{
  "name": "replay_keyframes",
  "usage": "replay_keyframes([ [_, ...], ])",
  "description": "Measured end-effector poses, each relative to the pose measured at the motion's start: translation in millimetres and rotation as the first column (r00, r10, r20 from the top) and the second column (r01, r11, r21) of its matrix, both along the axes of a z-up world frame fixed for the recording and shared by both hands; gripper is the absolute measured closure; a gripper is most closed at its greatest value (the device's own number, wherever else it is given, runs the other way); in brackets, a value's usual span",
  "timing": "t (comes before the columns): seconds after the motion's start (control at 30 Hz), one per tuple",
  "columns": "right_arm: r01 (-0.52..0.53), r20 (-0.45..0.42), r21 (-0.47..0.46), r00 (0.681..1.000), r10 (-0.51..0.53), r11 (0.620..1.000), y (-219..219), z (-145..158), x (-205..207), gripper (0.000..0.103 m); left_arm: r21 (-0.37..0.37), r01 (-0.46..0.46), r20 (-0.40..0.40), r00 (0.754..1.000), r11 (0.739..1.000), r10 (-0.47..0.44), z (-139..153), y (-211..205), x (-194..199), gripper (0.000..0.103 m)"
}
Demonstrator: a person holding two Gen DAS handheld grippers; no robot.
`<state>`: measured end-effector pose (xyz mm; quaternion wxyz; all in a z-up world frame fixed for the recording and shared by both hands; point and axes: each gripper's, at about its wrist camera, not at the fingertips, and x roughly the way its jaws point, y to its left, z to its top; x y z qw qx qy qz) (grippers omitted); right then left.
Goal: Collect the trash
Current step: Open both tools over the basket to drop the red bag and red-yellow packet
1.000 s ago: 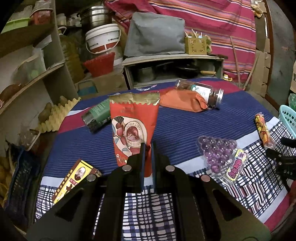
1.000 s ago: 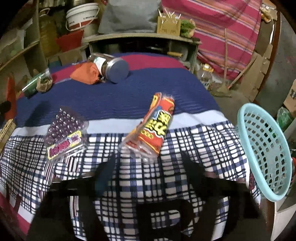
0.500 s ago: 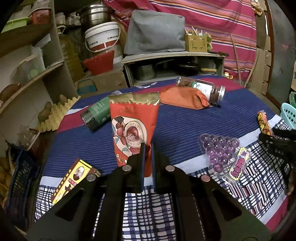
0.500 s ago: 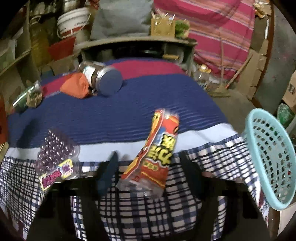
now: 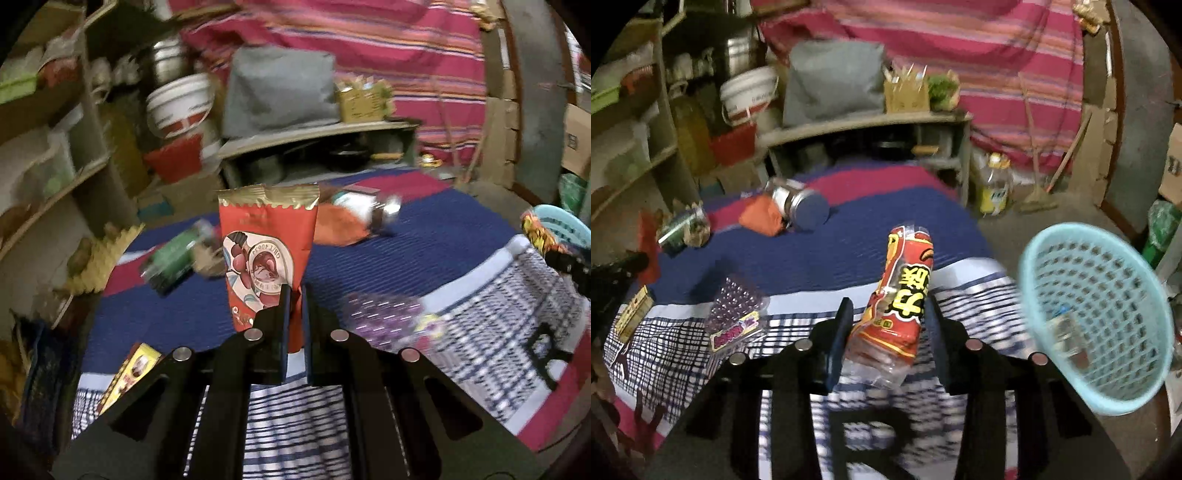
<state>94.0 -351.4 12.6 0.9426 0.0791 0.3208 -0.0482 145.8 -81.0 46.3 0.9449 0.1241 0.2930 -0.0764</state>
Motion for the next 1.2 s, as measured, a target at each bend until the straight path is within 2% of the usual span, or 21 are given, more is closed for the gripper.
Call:
replay_keyframes([
  [0.17,0.077,0.043,-0.008,0.996,-0.077,0.997,-55,13,-35,0.063,-0.084,0.115,0.037,0.993,0.990,-0.112,18,-46,-17,0.098],
  [0.33,0.179,0.047,-0.016,0.983,-0.178,0.984,-113,13,-61,0.063,-0.100,0.237,0.055,0.971,0.966,-0.233,29,-105,-29,0.098],
  [0.47,0.240,0.045,-0.004,0.970,-0.240,0.971,-148,10,-71,0.063,-0.066,0.329,0.064,0.944,0.942,-0.325,28,-164,-41,0.098],
  [0.7,0.291,0.045,-0.021,0.956,-0.290,0.956,-186,11,-79,0.063,-0.072,0.479,0.042,0.878,0.875,-0.477,24,-262,-55,0.098],
  [0.8,0.302,0.039,-0.040,0.953,-0.301,0.952,-197,9,-80,0.063,-0.104,0.510,0.026,0.860,0.854,-0.510,15,-286,-53,0.098],
  [0.93,0.316,0.019,-0.035,0.949,-0.316,0.948,-210,0,-79,0.063,-0.156,0.510,-0.030,0.853,0.846,-0.520,-4,-311,-44,0.098],
  [1.0,0.322,0.012,-0.027,0.947,-0.322,0.946,-215,-4,-79,0.063,-0.169,0.516,-0.078,0.842,0.840,-0.534,-16,-326,-37,0.098],
  [1.1,0.329,0.003,-0.015,0.944,-0.329,0.944,-220,-10,-78,0.063,-0.199,0.530,-0.103,0.825,0.824,-0.556,-24,-344,-34,0.098],
  [1.2,0.333,-0.008,-0.015,0.943,-0.333,0.943,-226,-15,-75,0.063,-0.180,0.555,-0.100,0.811,0.812,-0.576,-28,-357,-39,0.097],
])
